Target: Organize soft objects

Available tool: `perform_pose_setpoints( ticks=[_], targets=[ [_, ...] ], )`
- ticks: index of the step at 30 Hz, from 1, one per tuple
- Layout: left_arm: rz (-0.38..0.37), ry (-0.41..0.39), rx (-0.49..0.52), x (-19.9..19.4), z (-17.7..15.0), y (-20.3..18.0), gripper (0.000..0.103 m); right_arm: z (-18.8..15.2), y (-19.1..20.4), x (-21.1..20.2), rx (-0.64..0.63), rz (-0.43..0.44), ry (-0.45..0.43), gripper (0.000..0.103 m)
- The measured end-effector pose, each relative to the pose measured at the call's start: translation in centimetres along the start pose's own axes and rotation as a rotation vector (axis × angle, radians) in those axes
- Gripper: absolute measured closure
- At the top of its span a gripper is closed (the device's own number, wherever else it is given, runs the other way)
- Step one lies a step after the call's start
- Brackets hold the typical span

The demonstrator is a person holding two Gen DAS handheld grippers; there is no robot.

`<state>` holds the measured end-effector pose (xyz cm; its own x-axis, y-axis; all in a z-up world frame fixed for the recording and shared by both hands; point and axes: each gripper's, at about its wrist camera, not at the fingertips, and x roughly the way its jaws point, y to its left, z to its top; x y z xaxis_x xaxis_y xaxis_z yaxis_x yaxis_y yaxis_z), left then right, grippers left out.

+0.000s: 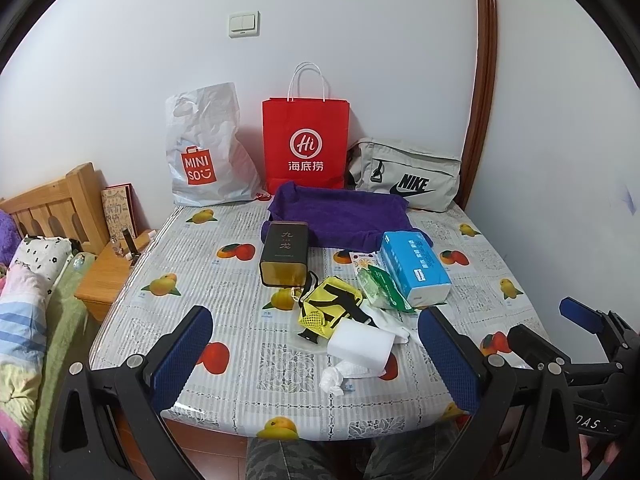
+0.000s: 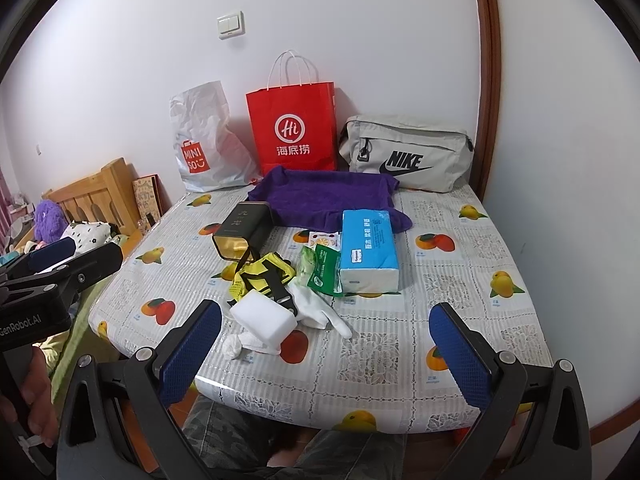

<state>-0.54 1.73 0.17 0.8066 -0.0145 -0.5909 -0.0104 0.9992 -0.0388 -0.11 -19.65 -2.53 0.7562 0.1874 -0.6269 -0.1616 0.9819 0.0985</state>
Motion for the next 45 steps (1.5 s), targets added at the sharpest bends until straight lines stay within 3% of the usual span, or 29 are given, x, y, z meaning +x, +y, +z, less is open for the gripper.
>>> perform_pose_setpoints(
  ticks=[33, 40, 45],
  targets=[
    [0.011, -0.006, -0.014, -0.3, 0.0, 0.6, 0.000, 0.1, 0.4, 0.2, -0.019, -0.005, 0.012, 0.000],
    [0.013, 0.006, -0.018, 0.8, 0.0, 0.8, 0.000, -0.2, 0.5, 1.7, -0.023, -0.002, 0.039, 0.000],
    [0.006, 0.065, -0.036, 3.5, -0.4, 1.7, 0.000, -0.7, 0.2, 3.4, -0.020, -0.025, 0.051, 0.000]
  ],
)
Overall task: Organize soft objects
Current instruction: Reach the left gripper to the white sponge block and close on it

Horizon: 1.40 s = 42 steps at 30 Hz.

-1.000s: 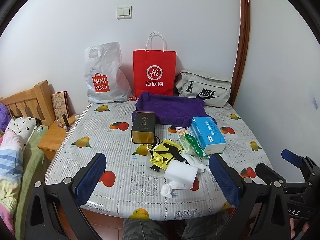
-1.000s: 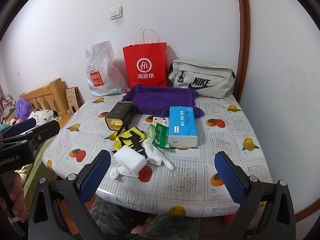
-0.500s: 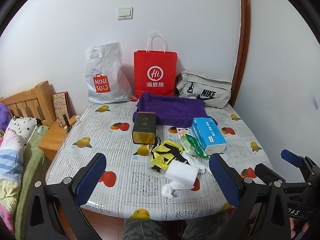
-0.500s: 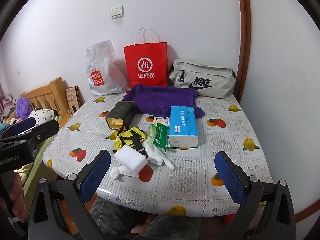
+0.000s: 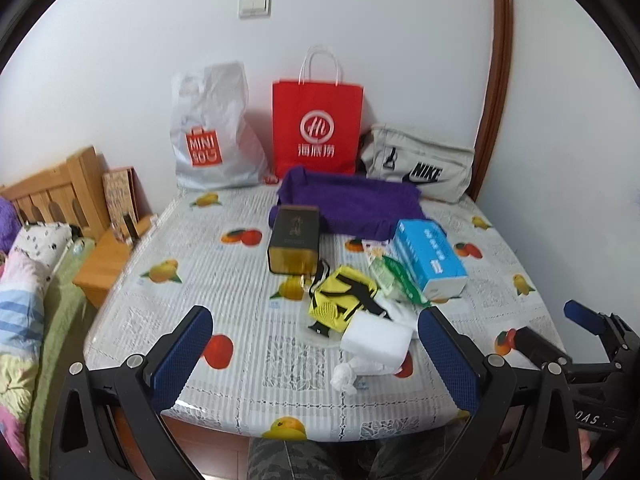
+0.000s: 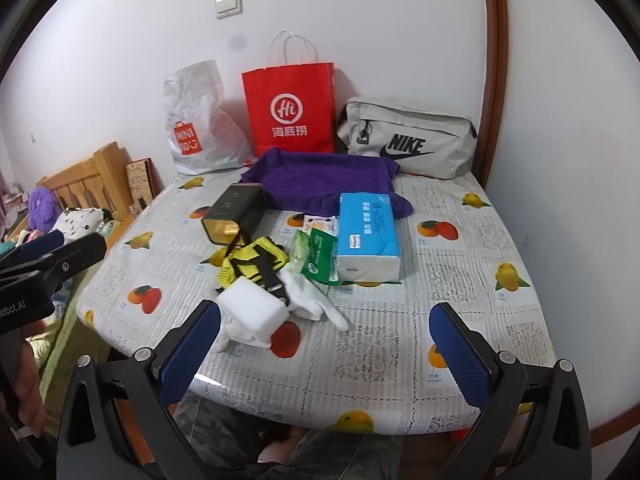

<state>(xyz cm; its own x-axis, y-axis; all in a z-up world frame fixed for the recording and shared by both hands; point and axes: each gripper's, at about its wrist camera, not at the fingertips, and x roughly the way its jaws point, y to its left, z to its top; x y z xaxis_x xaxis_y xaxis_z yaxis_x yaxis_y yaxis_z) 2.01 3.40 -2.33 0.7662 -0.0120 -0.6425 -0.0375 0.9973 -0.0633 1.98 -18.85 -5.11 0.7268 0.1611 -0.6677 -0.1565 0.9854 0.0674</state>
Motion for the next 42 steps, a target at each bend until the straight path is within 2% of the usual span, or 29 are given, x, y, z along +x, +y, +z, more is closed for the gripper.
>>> perform_pose_setpoints(
  ticks=[4, 7, 12, 15, 17, 18, 21, 28, 33, 39, 42],
  targets=[
    [0.003, 0.033, -0.036, 2.4, -0.5, 1.2, 0.000, -0.5, -0.4, 1.8, -0.018, -0.020, -0.012, 0.000],
    [-0.004, 0.066, -0.061, 4.5, -1.0, 2.1, 0.000, -1.0, -1.1, 3.8, -0.017, 0.002, 0.013, 0.000],
    [0.021, 0.065, -0.039, 7.1, -1.8, 2.6, 0.000, -2.2, -2.7, 6.8, 0.025, -0.009, 0.021, 0.000],
    [-0.024, 0.093, -0.037, 8.9, -2.4, 2.5, 0.000, -2.8, -3.3, 8.6, 0.035, 0.020, 0.055, 0.000],
    [-0.065, 0.118, -0.038, 10.0, -2.7, 2.3, 0.000, -3.1, -3.4, 10.0, 0.026, 0.046, 0.110, 0.000],
    [-0.083, 0.133, -0.025, 10.6, -2.9, 1.9, 0.000, -3.3, -3.4, 10.9, 0.019, 0.043, 0.143, 0.000],
    [-0.126, 0.162, 0.040, 12.1, -3.4, 0.3, 0.000, -3.9, -3.8, 12.5, 0.035, 0.010, 0.166, 0.000],
    [-0.204, 0.213, 0.114, 14.6, -4.5, -2.3, 0.000, -4.9, -5.5, 15.5, 0.075, 0.004, 0.236, 0.000],
    [-0.269, 0.234, 0.158, 15.7, -4.6, -3.3, 0.000, -5.0, -6.5, 15.7, 0.083, 0.003, 0.224, 0.000],
    [-0.264, 0.250, 0.255, 17.0, -5.0, -5.3, 0.000, -4.3, -7.9, 15.1, 0.103, 0.025, 0.187, 0.000],
    [-0.276, 0.277, 0.271, 17.9, -5.2, -5.9, 0.000, -4.1, -8.1, 15.1, 0.103, 0.033, 0.184, 0.000]
  ],
)
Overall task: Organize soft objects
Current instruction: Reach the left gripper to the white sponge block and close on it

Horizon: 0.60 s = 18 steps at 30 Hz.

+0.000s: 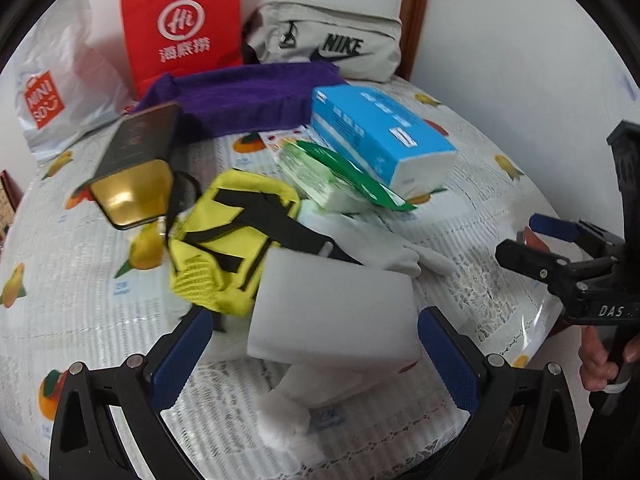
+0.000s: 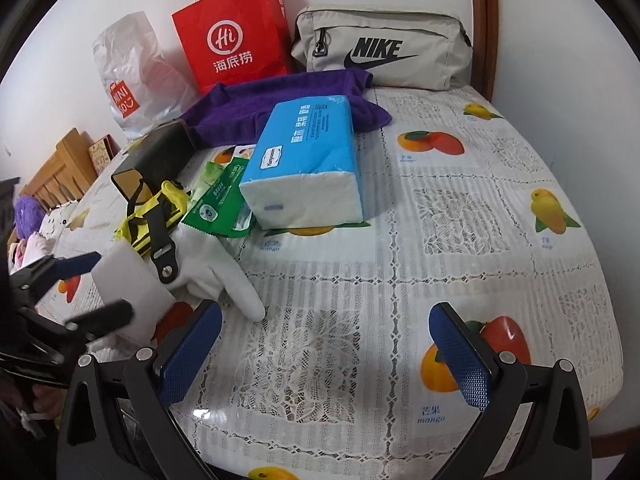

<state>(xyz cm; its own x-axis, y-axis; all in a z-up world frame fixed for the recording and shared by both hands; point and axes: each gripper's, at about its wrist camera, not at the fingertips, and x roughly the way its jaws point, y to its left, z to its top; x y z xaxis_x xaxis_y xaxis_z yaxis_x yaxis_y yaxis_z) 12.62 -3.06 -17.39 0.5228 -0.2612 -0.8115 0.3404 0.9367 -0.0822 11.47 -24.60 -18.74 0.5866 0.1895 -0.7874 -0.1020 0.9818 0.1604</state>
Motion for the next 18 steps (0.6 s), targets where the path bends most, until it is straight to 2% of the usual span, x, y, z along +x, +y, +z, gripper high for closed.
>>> perform_pose_setpoints(
  ticks=[4, 6, 8, 18],
  targets=[
    [-0.025, -0.008, 0.012, 0.4, 0.0, 0.0, 0.002, 0.1, 0.2, 0.4, -0.010, 0.009, 0.007, 0.000],
    [-0.041, -0.033, 0.018, 0.0, 0.0, 0.0, 0.017, 0.2, 0.4, 0.8, -0.014, 0.016, 0.014, 0.000],
    [-0.078, -0.040, 0.006, -0.4, 0.2, 0.3, 0.024, 0.3, 0.6, 1.2, -0.013, 0.024, 0.024, 0.000],
    [-0.108, -0.054, 0.009, -0.5, 0.1, 1.3, 0.025, 0.8, 1.6, 1.9, -0.022, 0.048, 0.042, 0.000]
  ],
)
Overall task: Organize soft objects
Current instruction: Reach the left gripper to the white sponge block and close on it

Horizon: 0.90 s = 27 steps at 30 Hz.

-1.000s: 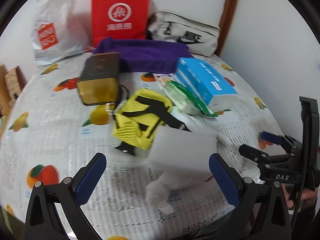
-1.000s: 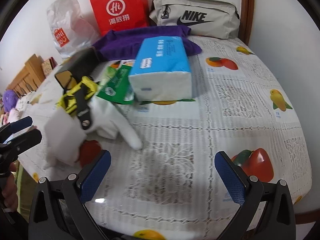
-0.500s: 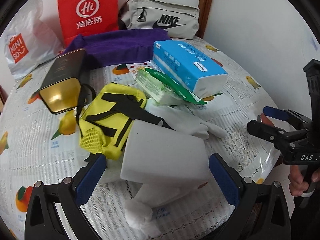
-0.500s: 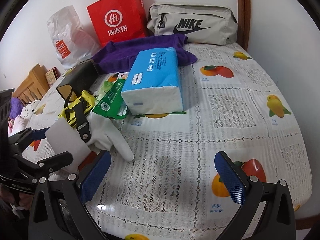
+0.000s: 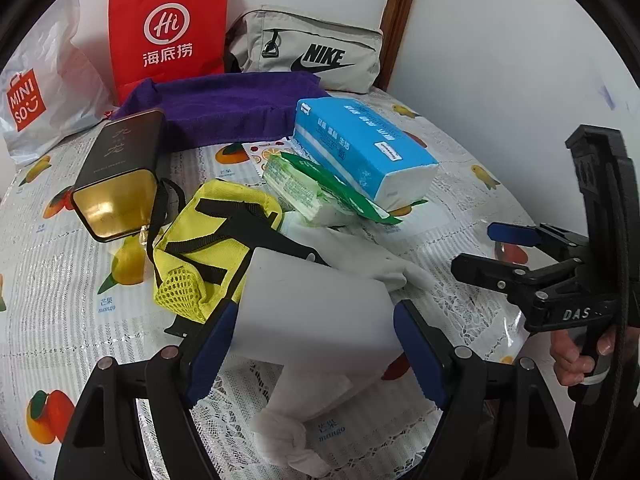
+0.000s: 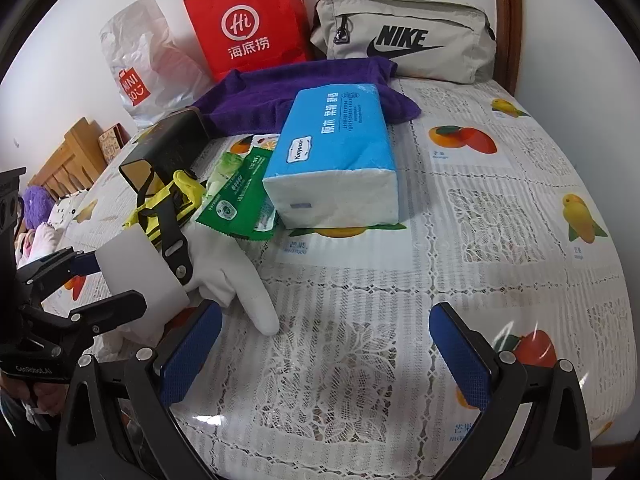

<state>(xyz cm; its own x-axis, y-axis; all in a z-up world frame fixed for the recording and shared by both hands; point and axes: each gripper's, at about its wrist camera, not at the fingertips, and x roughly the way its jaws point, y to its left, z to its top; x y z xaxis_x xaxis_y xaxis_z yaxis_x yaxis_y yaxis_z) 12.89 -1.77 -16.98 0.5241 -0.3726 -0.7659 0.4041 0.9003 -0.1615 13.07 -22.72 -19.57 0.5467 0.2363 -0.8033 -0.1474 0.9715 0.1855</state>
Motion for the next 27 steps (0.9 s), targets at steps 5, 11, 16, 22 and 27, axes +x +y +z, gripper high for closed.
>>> perform_pose_setpoints(
  ticks=[5, 11, 16, 22, 27],
  targets=[
    [-0.078, -0.023, -0.054, -1.5, 0.5, 1.2, 0.061, 0.0, -0.1, 0.1, 0.006, 0.003, 0.003, 0.000],
    [-0.067, -0.006, -0.034, -1.4, 0.3, 1.1, 0.052, 0.0, 0.3, 0.2, -0.009, 0.017, 0.010, 0.000],
    [-0.018, -0.041, 0.041, -2.4, 0.1, -0.2, 0.022, -0.2, -0.3, 0.0, 0.011, 0.027, 0.006, 0.000],
    [0.003, 0.000, 0.095, -1.1, -0.3, -1.3, 0.018, -0.3, -1.3, -0.9, 0.016, 0.005, -0.015, 0.000],
    [0.041, 0.010, 0.146, -0.5, -0.6, -2.4, 0.017, -0.6, -2.4, -2.0, 0.015, 0.005, -0.036, 0.000]
  ],
)
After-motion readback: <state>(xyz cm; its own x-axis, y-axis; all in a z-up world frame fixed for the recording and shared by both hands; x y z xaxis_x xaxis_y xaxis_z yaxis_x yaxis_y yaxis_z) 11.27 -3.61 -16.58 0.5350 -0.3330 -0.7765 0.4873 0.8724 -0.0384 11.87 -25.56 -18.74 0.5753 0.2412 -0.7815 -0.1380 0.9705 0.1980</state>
